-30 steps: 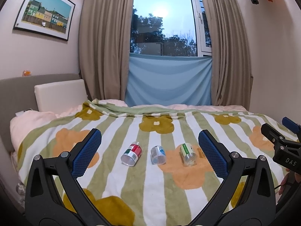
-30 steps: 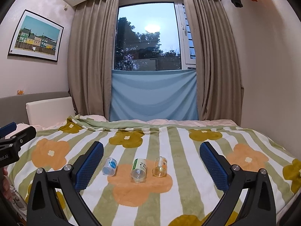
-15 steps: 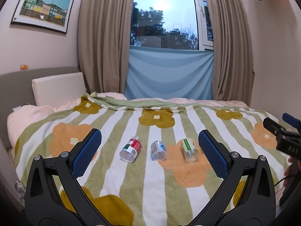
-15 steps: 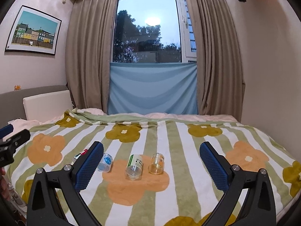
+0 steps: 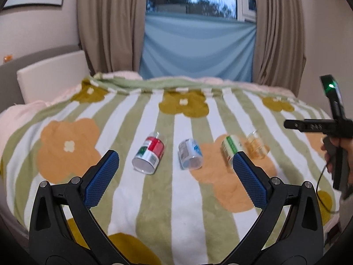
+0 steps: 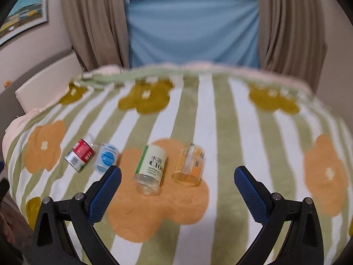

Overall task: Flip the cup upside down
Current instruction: 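Reach the right gripper to the orange-labeled clear cup and close on it, then lift the orange-labeled cup off the bed cover with the right gripper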

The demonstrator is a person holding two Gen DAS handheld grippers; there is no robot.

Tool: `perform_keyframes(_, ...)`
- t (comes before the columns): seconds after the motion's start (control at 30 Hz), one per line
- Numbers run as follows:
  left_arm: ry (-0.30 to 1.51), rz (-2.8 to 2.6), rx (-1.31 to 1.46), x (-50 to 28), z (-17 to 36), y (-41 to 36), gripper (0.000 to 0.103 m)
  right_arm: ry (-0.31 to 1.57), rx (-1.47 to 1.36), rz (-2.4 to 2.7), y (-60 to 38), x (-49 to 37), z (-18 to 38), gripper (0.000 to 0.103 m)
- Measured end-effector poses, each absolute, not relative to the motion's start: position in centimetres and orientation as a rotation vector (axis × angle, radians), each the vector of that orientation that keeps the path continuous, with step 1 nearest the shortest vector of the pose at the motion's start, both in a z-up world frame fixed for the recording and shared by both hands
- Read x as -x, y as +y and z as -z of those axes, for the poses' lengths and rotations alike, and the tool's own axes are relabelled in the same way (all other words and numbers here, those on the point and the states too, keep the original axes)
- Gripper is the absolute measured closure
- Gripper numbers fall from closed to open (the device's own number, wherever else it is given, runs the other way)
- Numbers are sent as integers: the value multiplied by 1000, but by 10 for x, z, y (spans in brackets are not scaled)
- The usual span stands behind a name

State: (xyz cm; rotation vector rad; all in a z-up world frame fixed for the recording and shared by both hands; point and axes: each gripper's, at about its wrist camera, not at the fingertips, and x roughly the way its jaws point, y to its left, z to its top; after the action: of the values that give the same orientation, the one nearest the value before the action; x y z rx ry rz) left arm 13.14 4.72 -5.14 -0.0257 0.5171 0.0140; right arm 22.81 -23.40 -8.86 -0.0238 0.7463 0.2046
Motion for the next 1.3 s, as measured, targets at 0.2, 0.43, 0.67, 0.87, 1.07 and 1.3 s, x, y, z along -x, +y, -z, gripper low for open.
perform_keyframes(0.2, 614, 3, 42, -168, 82, 53, 0, 948, -35, -192, -246, -315, 145, 3)
perform_keyframes(0.43, 731, 9, 84, -196, 121, 61, 0, 1073, -116, -222, -246, -358, 192, 20)
perform_keyframes(0.67, 748, 13, 118, -195, 127, 66, 0, 1114, -138, -229, -247, -370, 209, 47)
perform_keyframes(0.87, 727, 20, 128, -182, 114, 69, 0, 1098, -146, -254, -250, -359, 198, 47)
perform_keyframes(1.07, 705, 4, 146, -157, 101, 72, 0, 1021, -132, -363, -239, -305, 152, 47)
perform_keyframes(1.3, 712, 7, 172, -125, 96, 66, 0, 1007, -196, -505, -203, -213, 149, 47)
